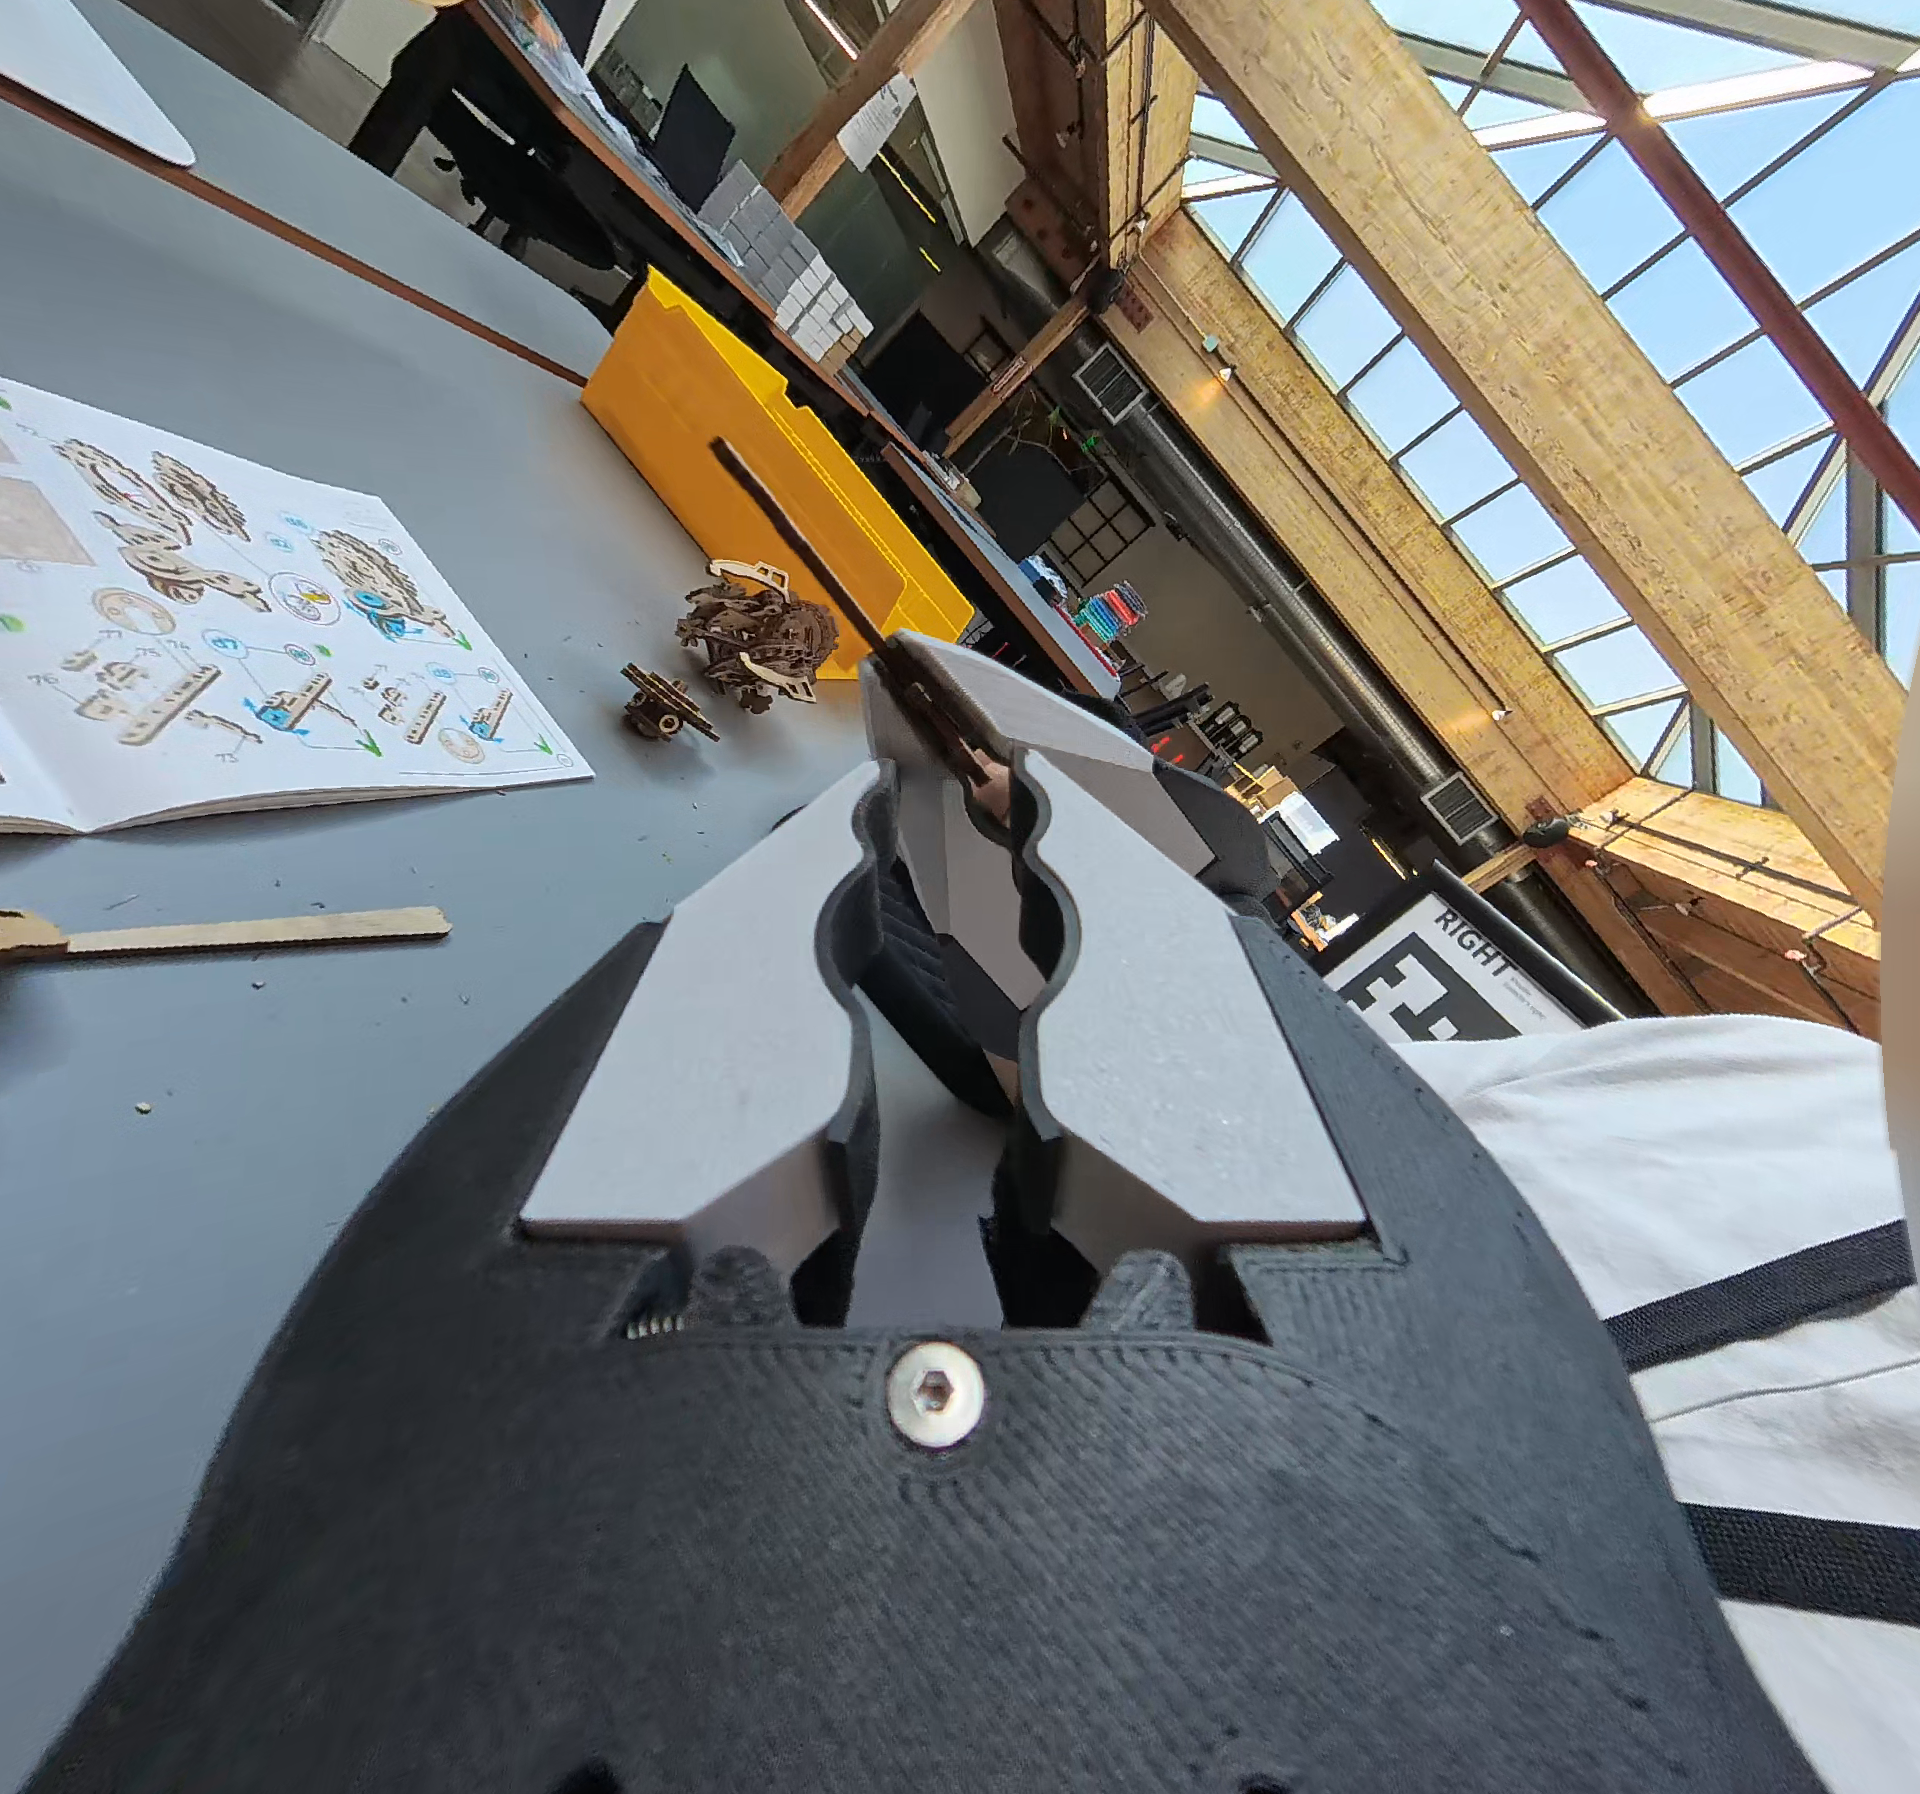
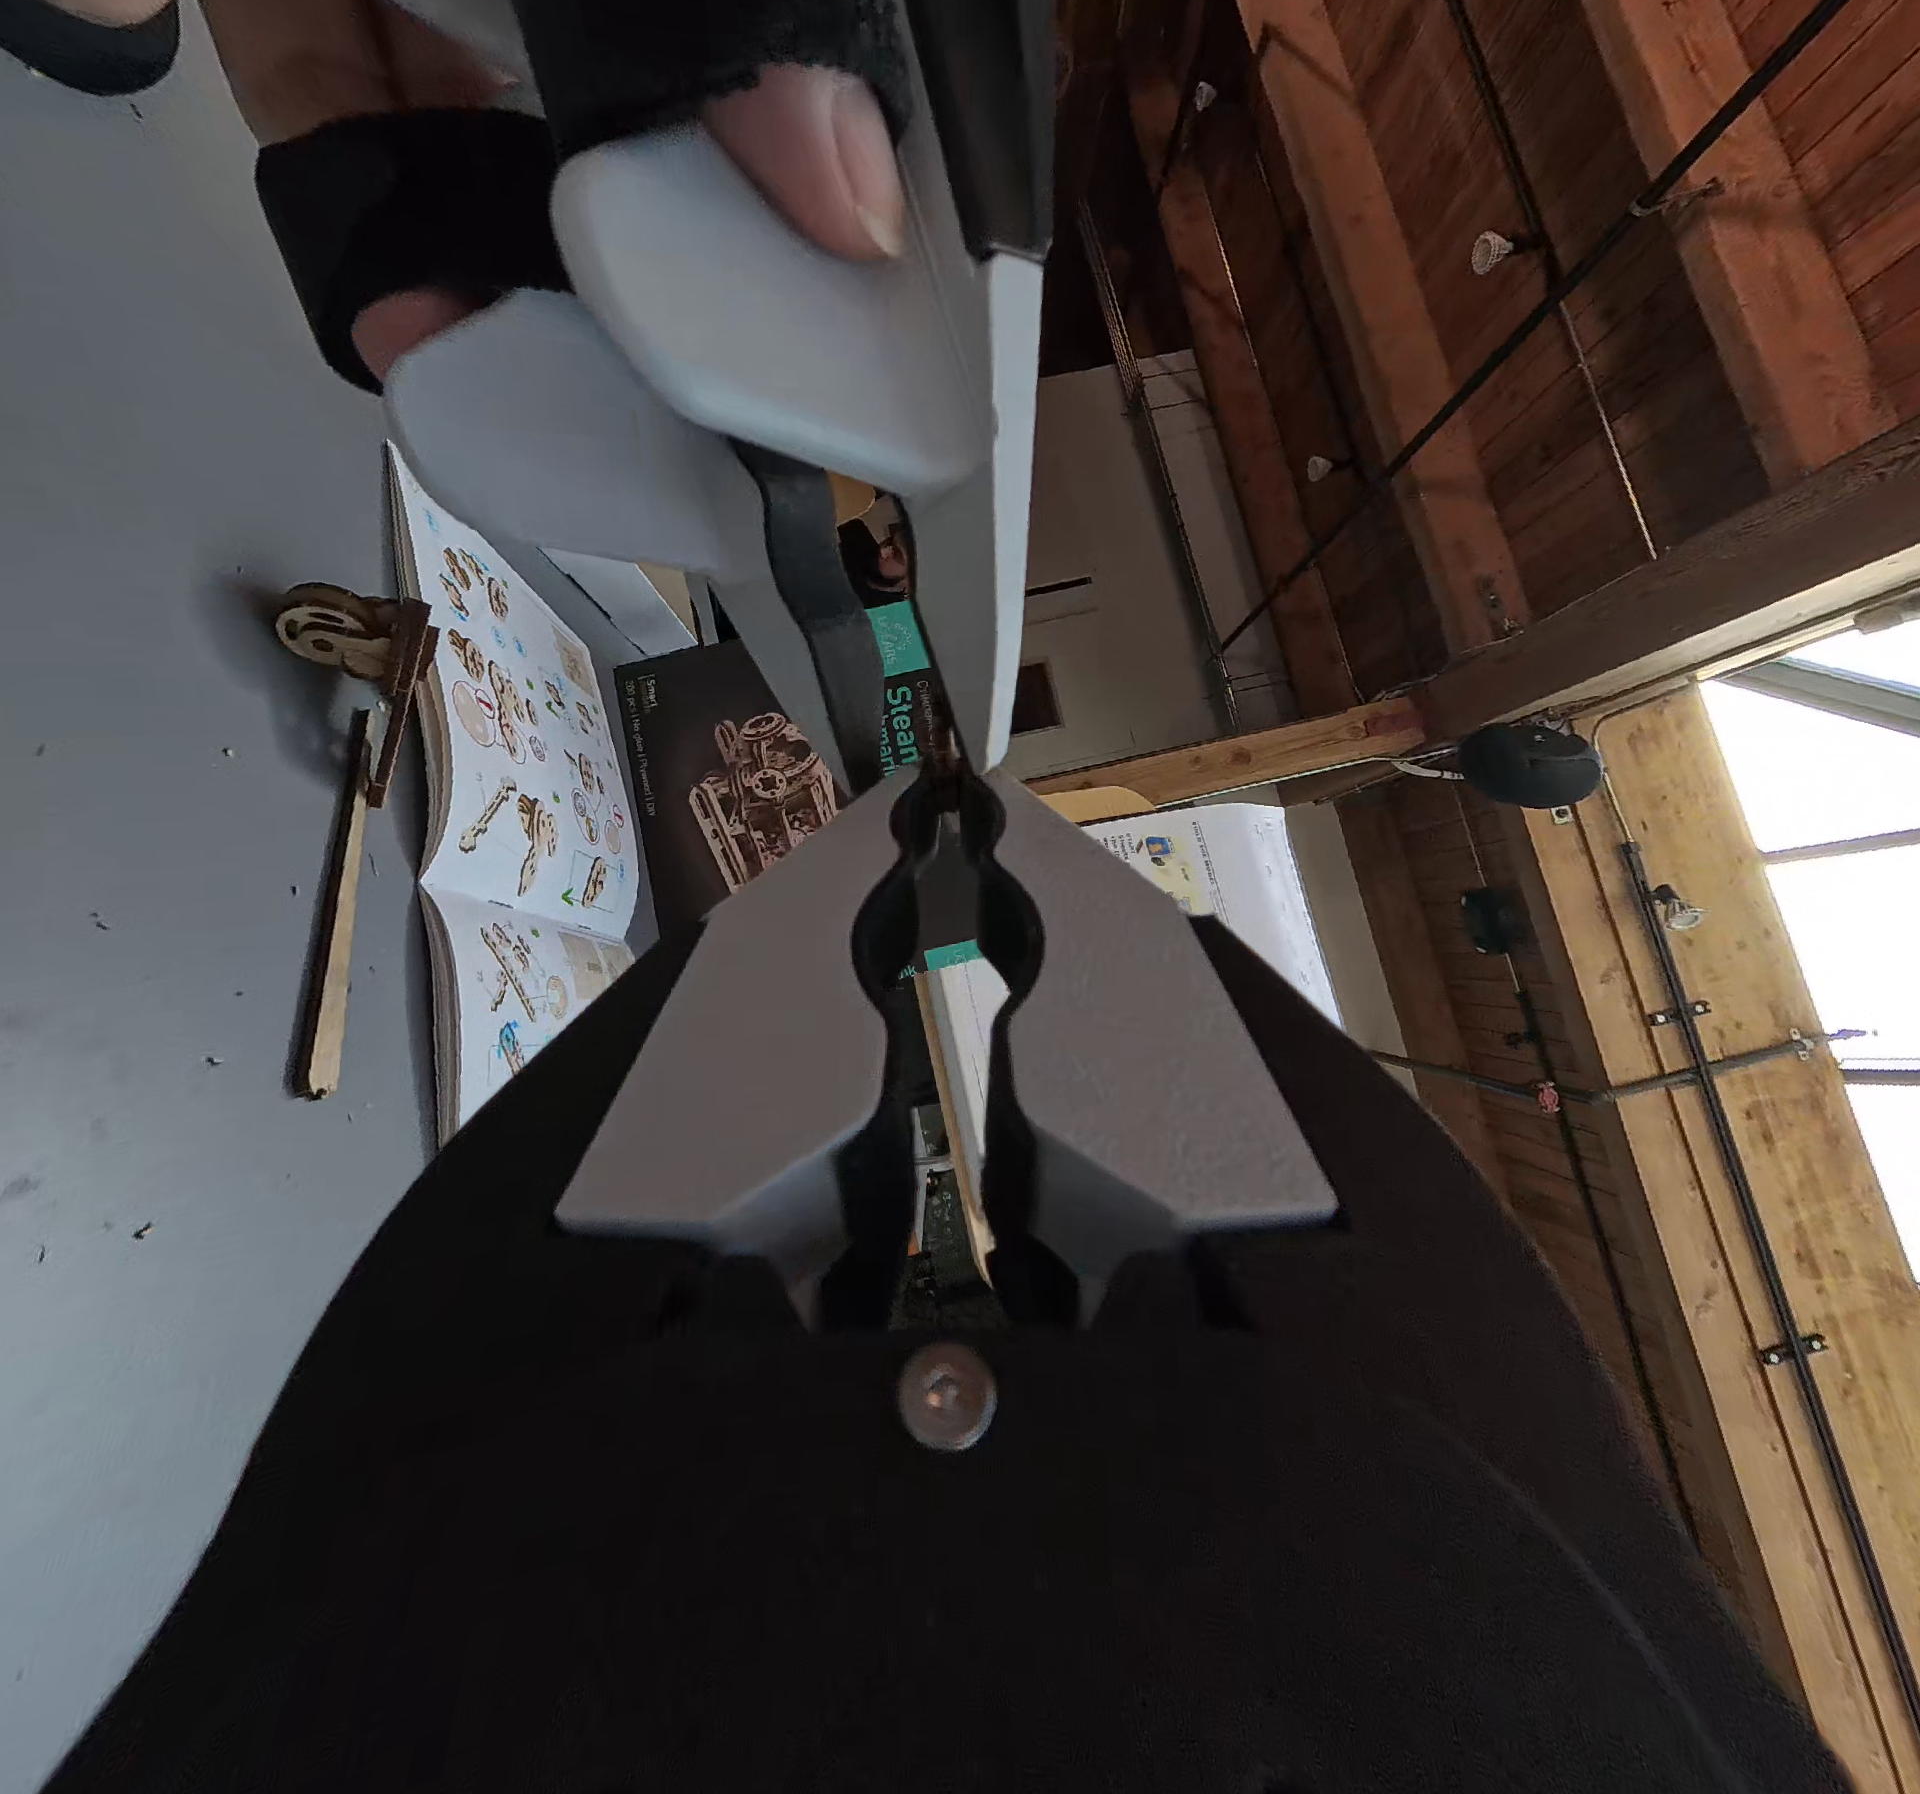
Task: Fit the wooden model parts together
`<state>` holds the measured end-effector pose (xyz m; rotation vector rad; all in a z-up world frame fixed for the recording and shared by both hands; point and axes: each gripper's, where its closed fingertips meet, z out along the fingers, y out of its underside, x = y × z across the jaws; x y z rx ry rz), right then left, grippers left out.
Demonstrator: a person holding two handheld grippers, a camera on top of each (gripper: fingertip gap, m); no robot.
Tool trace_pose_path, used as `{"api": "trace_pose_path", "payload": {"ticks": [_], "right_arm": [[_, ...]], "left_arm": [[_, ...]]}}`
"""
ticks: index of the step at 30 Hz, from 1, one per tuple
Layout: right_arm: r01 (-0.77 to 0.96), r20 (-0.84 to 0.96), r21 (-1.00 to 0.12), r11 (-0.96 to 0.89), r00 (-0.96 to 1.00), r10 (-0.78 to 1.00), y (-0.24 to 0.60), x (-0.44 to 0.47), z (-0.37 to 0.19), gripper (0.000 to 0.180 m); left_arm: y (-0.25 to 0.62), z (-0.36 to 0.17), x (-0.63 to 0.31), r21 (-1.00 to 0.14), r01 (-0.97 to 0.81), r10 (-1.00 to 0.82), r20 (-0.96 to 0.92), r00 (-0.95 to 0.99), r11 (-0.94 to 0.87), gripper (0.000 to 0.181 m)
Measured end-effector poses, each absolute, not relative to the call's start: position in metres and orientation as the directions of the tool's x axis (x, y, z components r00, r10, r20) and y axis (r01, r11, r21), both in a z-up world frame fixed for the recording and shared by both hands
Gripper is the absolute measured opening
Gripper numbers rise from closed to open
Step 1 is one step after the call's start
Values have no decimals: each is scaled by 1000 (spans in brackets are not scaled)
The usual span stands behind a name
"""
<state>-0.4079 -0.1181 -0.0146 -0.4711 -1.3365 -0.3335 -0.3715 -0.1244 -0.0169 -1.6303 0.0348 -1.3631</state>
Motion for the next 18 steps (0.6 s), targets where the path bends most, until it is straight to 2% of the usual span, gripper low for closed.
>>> {"api": "trace_pose_path", "payload": {"ticks": [6, 10, 15, 18], "right_arm": [[502, 987, -52, 863, 156, -32, -120, -413, -26, 4], [467, 985, -54, 883, 168, -29, -124, -414, -22, 13], [416, 976, -211, 885, 146, 164, -121, -407, -28, 21], [347, 937, -350, 870, 107, 334, -125, -397, -29, 23]], "left_arm": [[-126, -31, -373, -642, 484, -547, 764, 343, -594, 9], [-133, -28, -377, -600, 492, -551, 793, 261, -630, 0], [-143, -40, -391, -659, 404, -558, 752, 351, -634, 0], [-149, -55, -404, -701, 304, -546, 701, 459, -645, 0]]}}
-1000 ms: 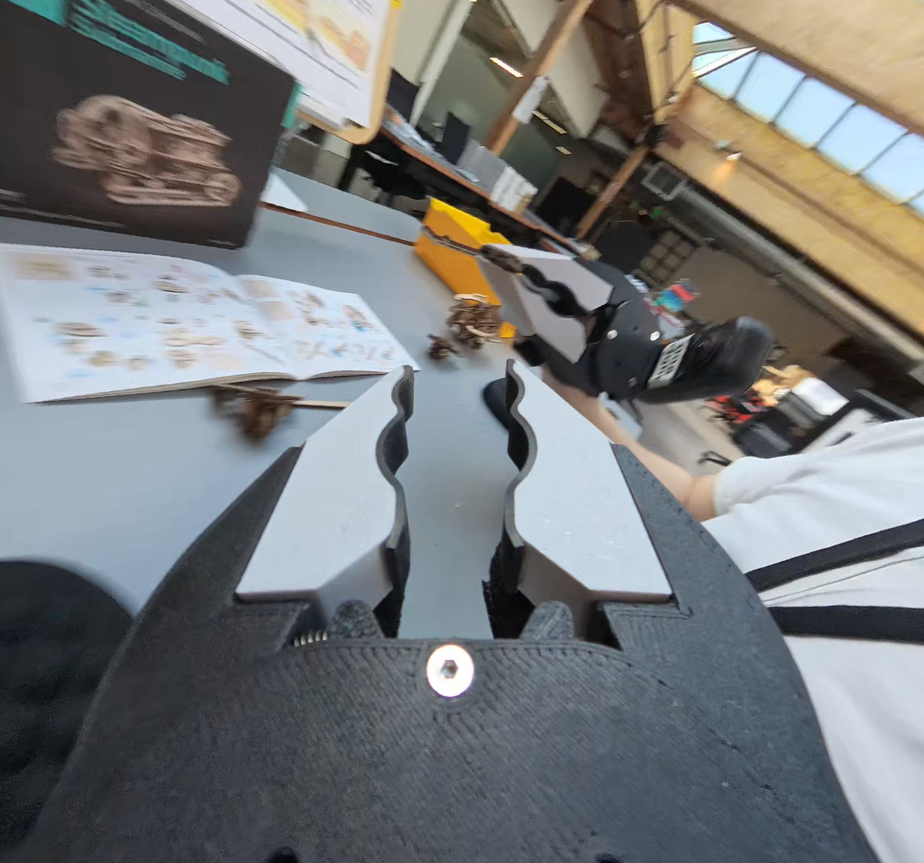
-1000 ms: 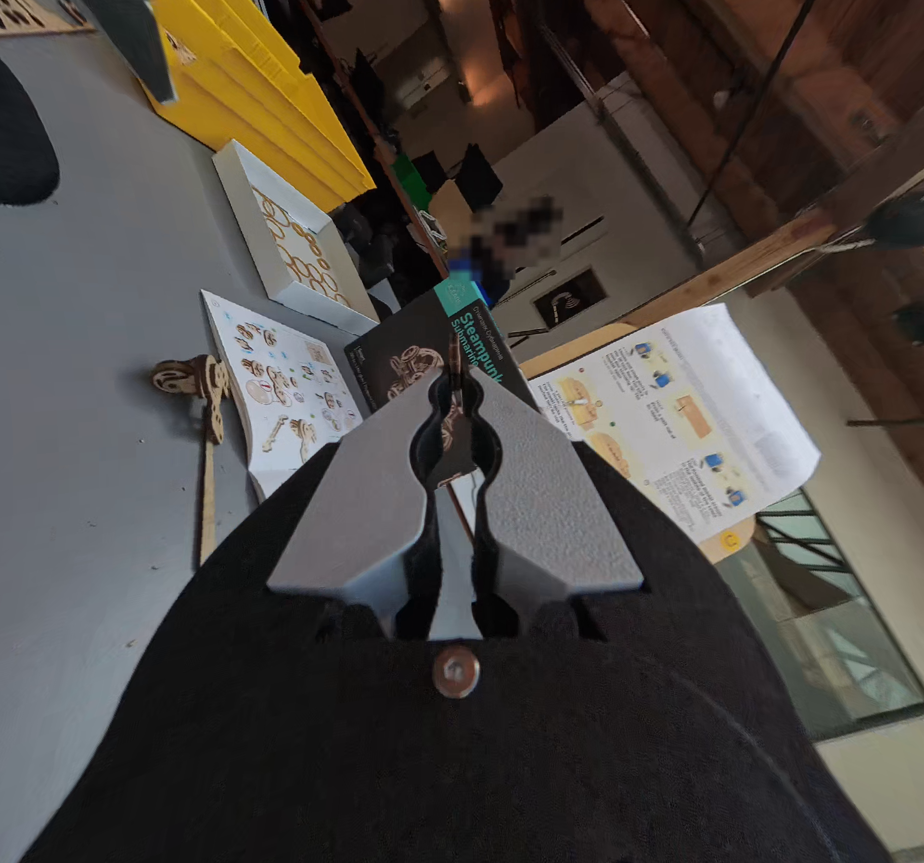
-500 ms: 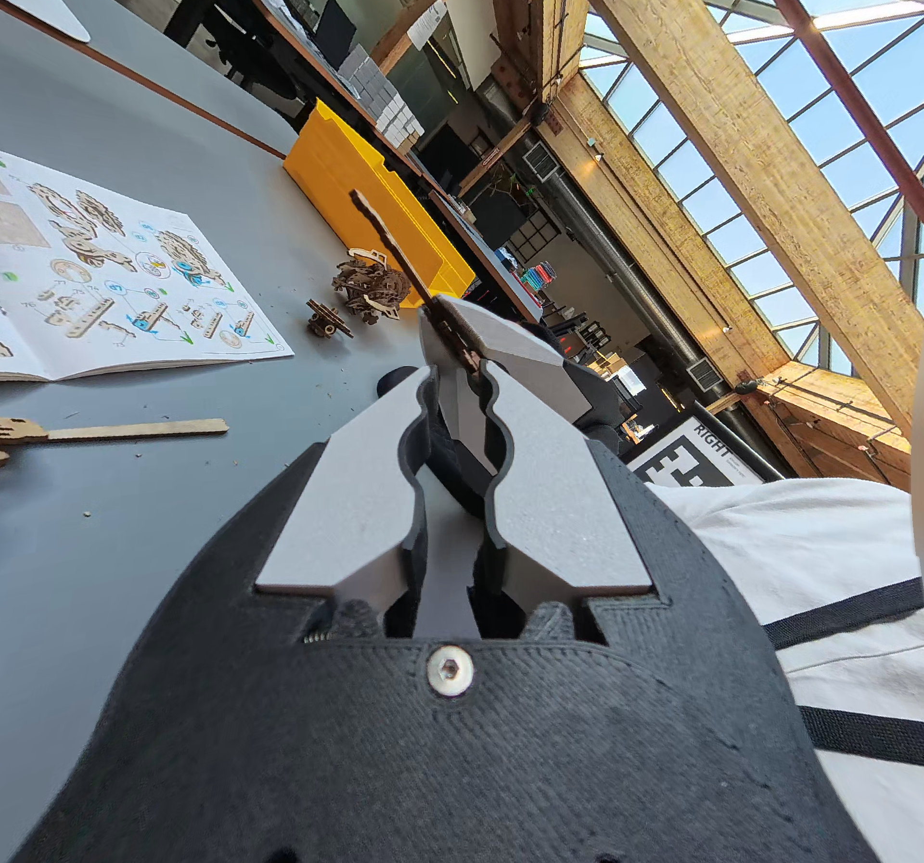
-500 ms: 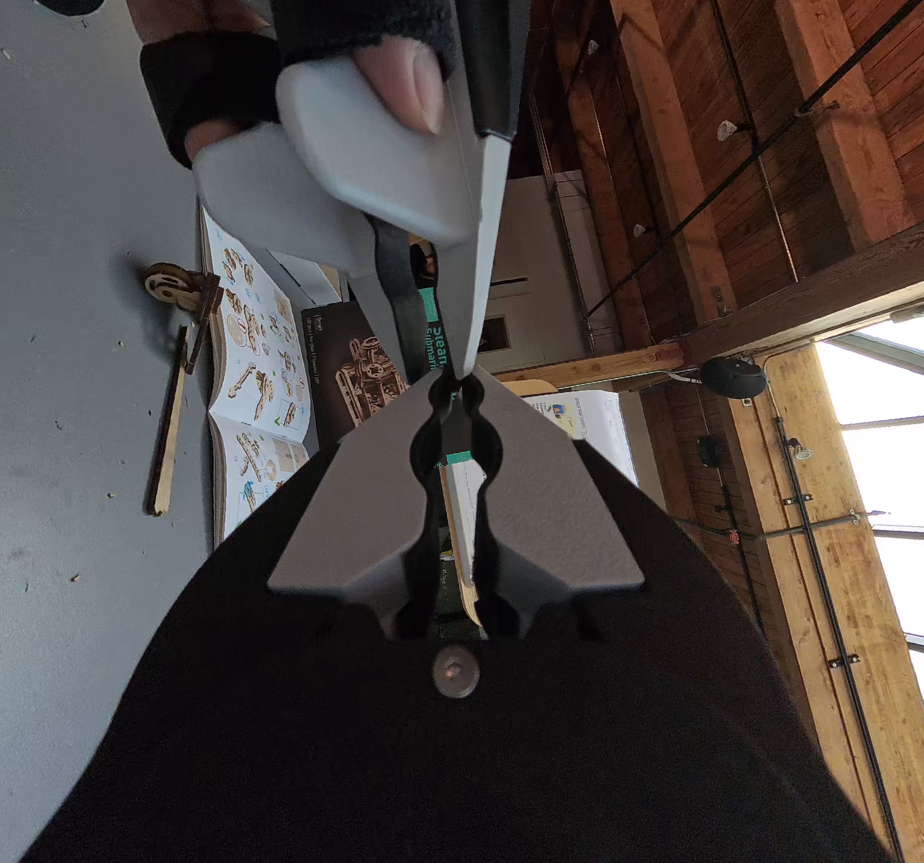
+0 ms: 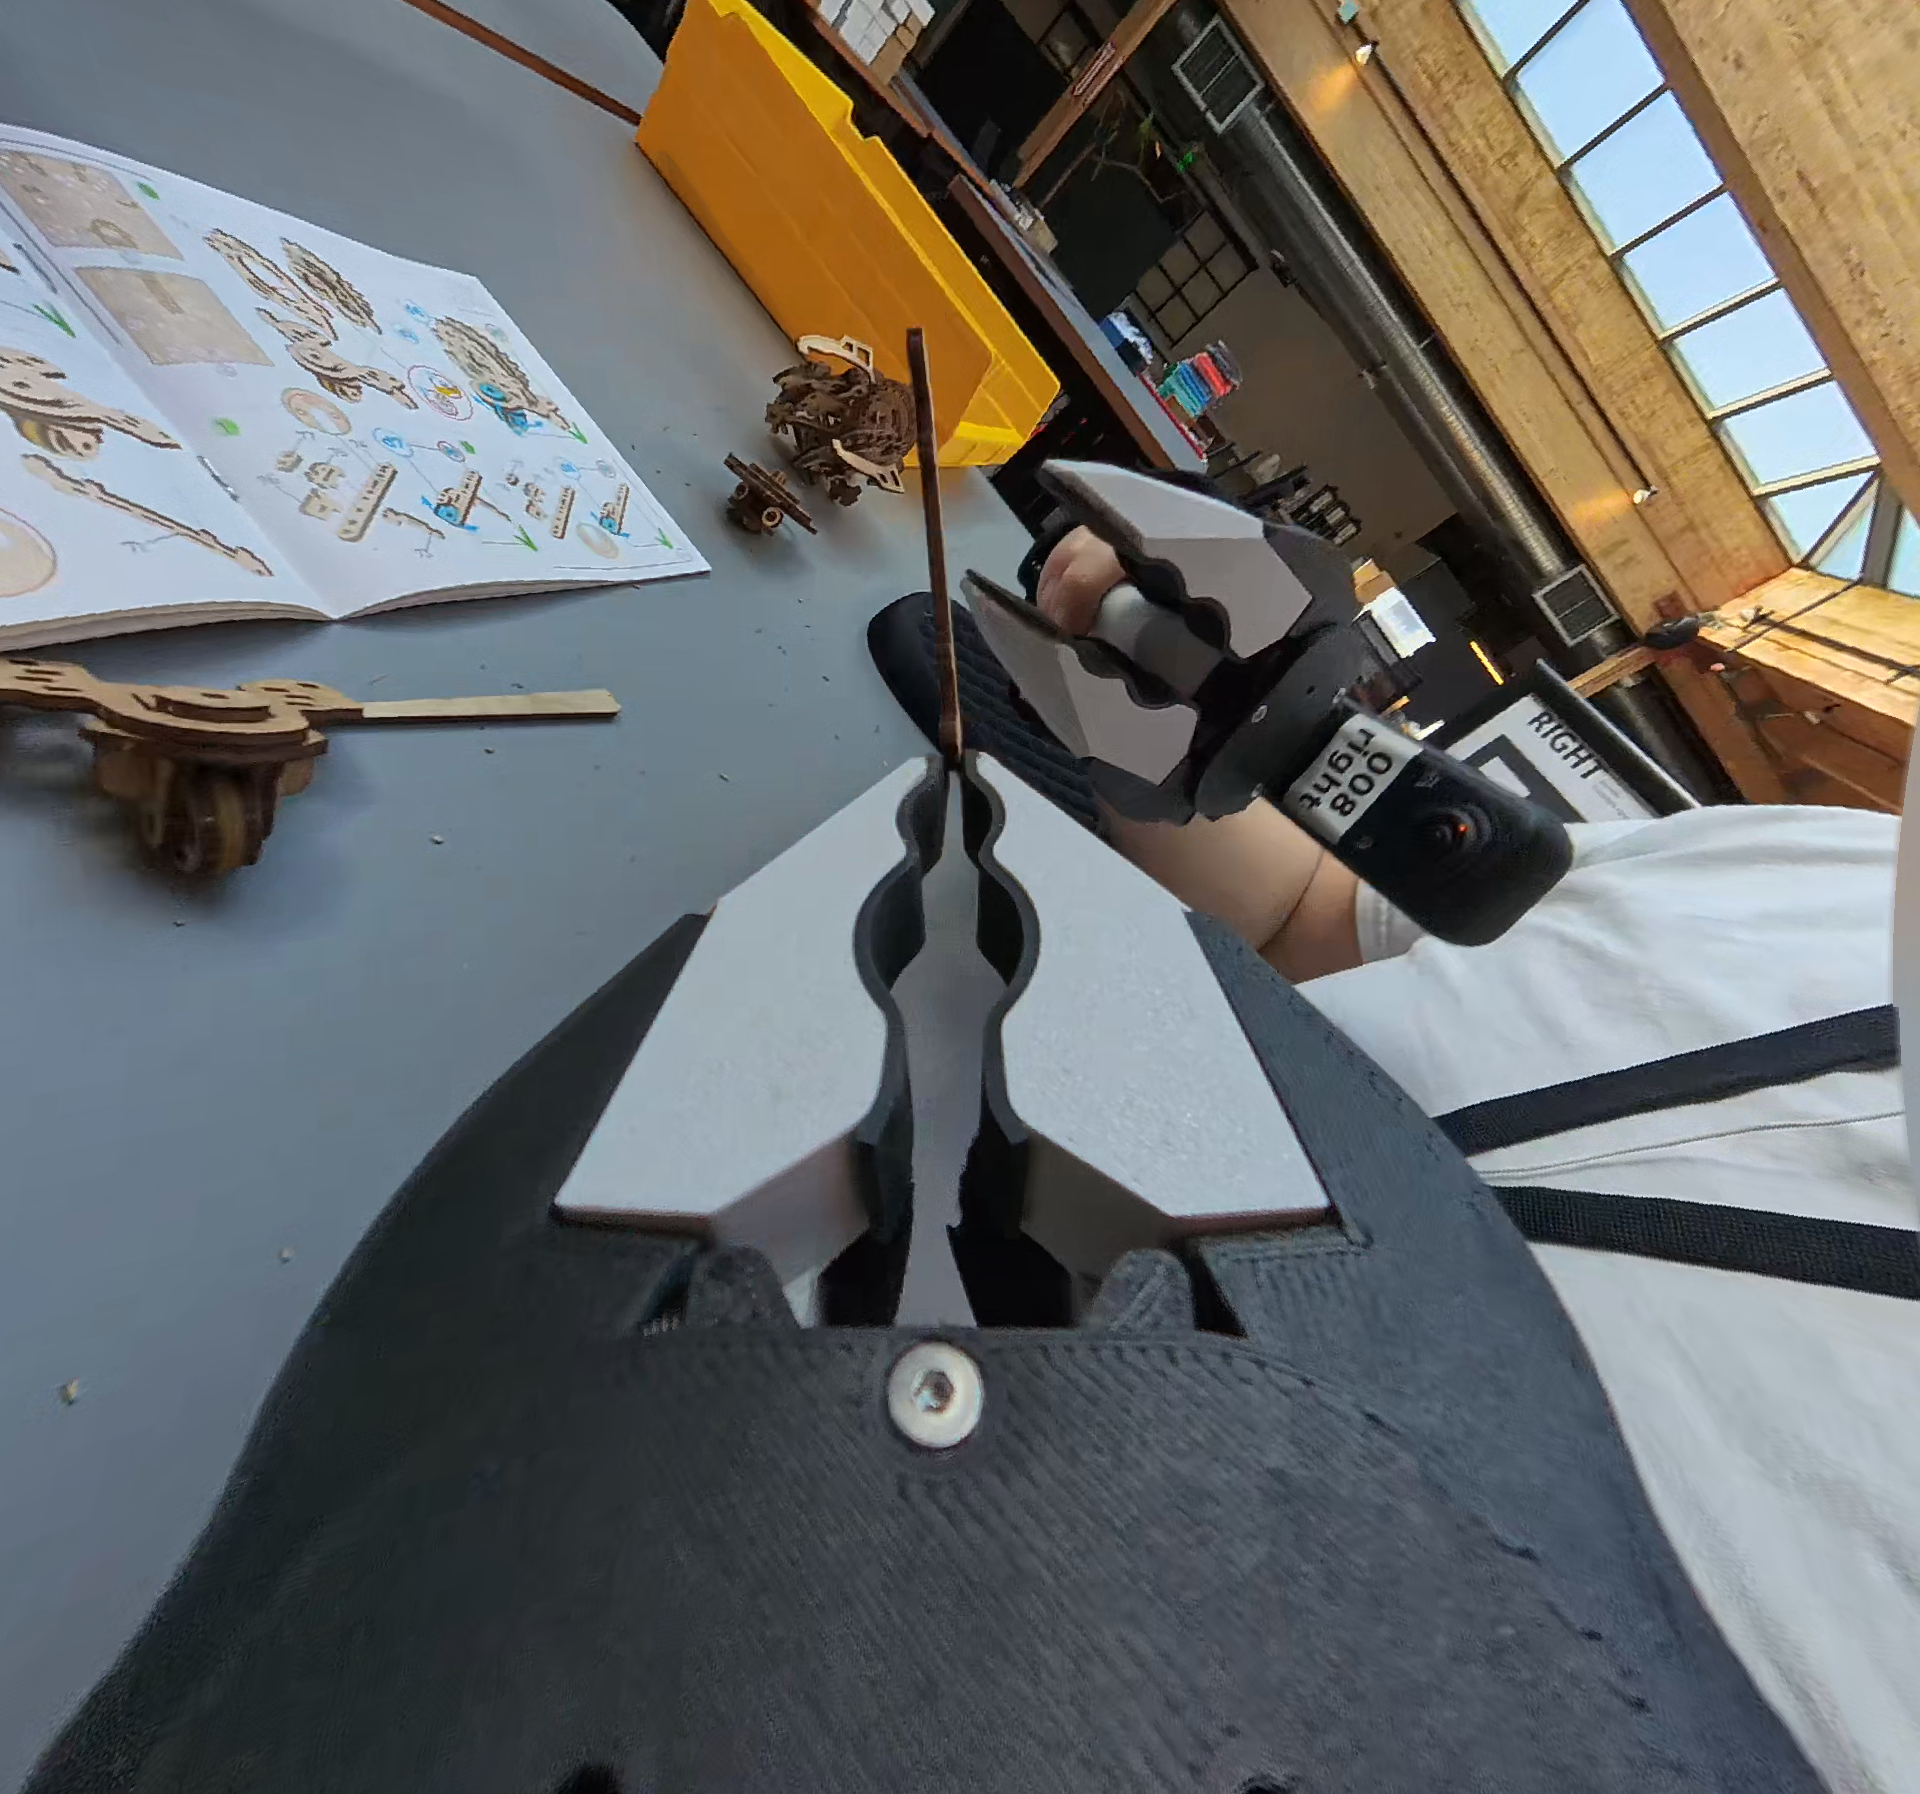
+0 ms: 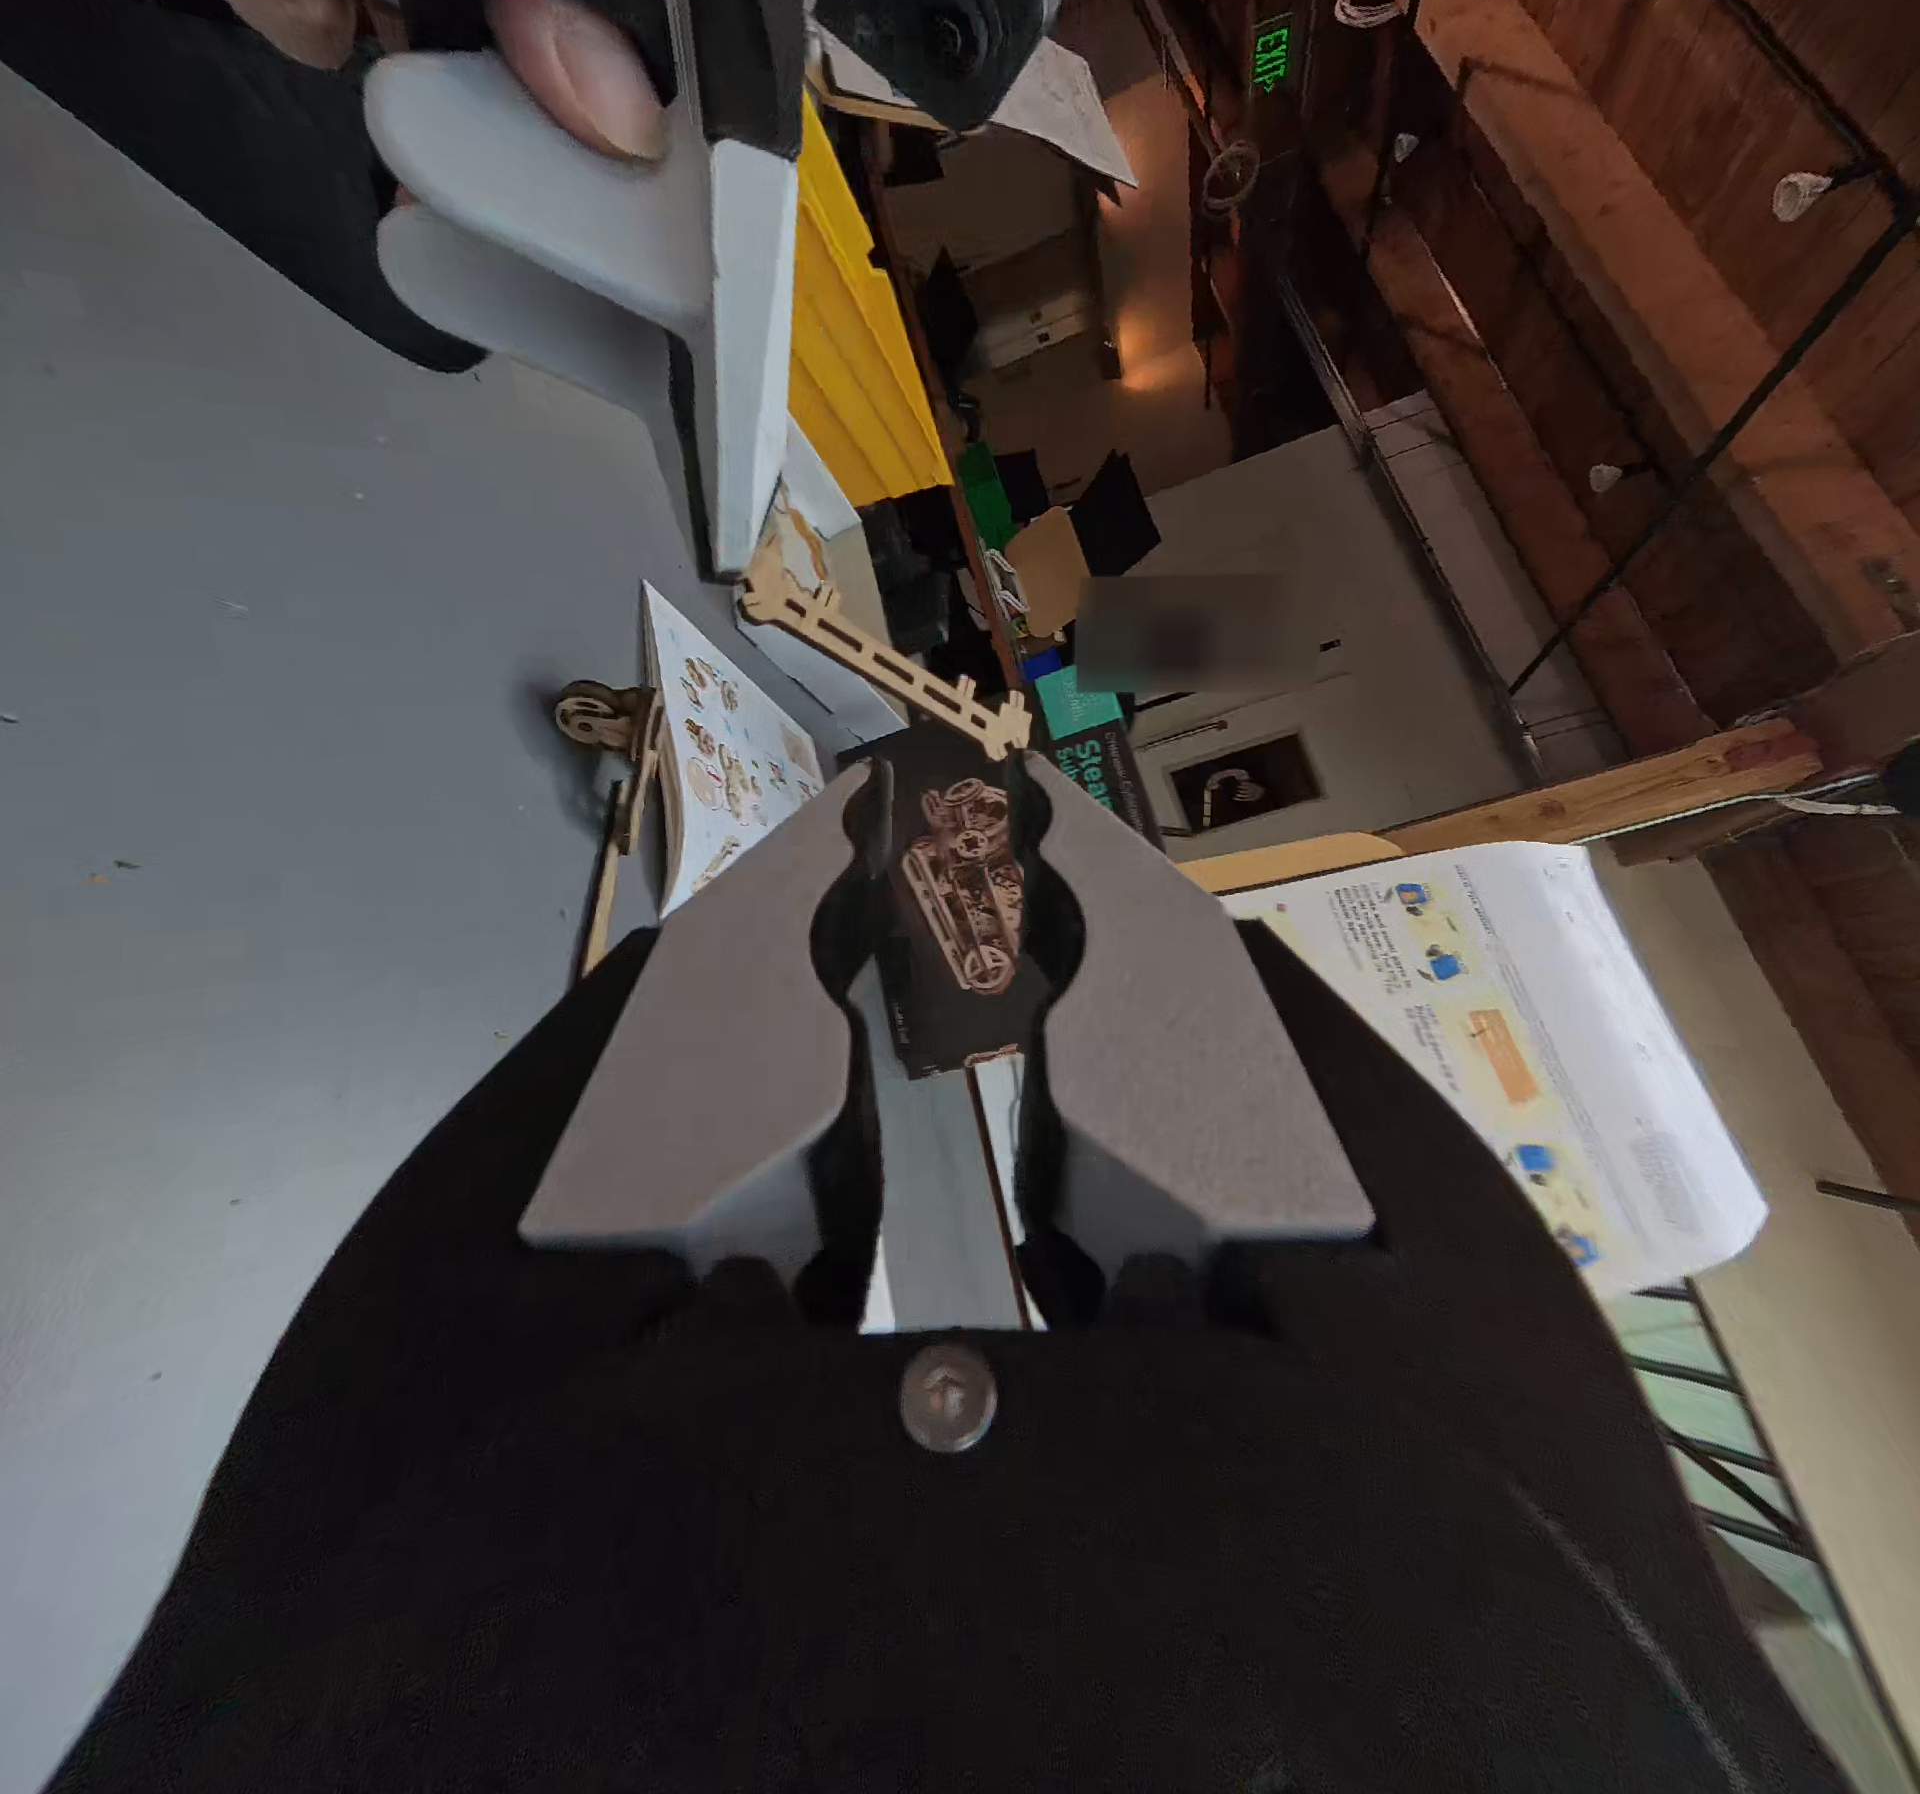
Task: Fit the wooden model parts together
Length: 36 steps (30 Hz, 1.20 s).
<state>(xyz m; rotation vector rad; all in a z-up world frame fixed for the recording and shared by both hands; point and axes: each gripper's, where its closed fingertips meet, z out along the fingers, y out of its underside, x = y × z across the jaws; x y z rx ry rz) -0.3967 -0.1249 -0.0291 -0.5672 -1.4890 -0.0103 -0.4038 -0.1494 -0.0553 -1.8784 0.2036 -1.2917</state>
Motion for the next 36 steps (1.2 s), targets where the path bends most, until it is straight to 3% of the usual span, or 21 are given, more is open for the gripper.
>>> {"api": "trace_pose_path", "payload": {"ticks": [3, 5, 6, 9, 11, 14, 20, 24, 27, 32, 36], "right_arm": [[328, 664, -699, 636, -33, 747, -124, -387, -52, 25], [320, 283, -890, 326, -174, 943, -136, -381, -60, 51], [316, 138, -926, 207, -226, 964, -140, -378, -58, 62], [349, -43, -933, 86, -346, 937, -143, -370, -63, 58], [391, -133, -920, 28, -377, 916, -141, -369, -72, 39], [429, -274, -900, -77, -420, 865, -147, -371, -79, 37], [407, -271, -909, -90, -411, 870, -145, -377, -88, 35], [382, -330, -909, -165, -421, 845, -149, -380, -84, 21], [383, -319, -911, -151, -424, 847, -148, -378, -85, 8], [371, -370, -903, -216, -416, 831, -142, -374, -81, 15], [375, -361, -905, -200, -429, 828, -145, -370, -82, 1]], "left_arm": [[-165, -70, -405, -764, 100, -612, 580, 537, -637, 1], [-177, -85, -404, -778, -100, -671, 459, 583, -620, 1], [-182, -92, -404, -769, -201, -702, 398, 591, -606, 1], [-190, -103, -400, -744, -392, -780, 270, 564, -541, 1], [-191, -108, -398, -725, -449, -805, 247, 540, -523, 1], [-187, -111, -398, -715, -461, -806, 246, 538, -526, 1], [-184, -102, -395, -747, -387, -801, 318, 507, -541, 1], [-181, -95, -393, -761, -341, -798, 365, 480, -552, 1], [-177, -96, -395, -758, -342, -796, 366, 482, -555, 1], [-176, -103, -395, -738, -367, -796, 376, 474, -566, 1], [-177, -108, -396, -722, -410, -808, 358, 469, -558, 1]]}}
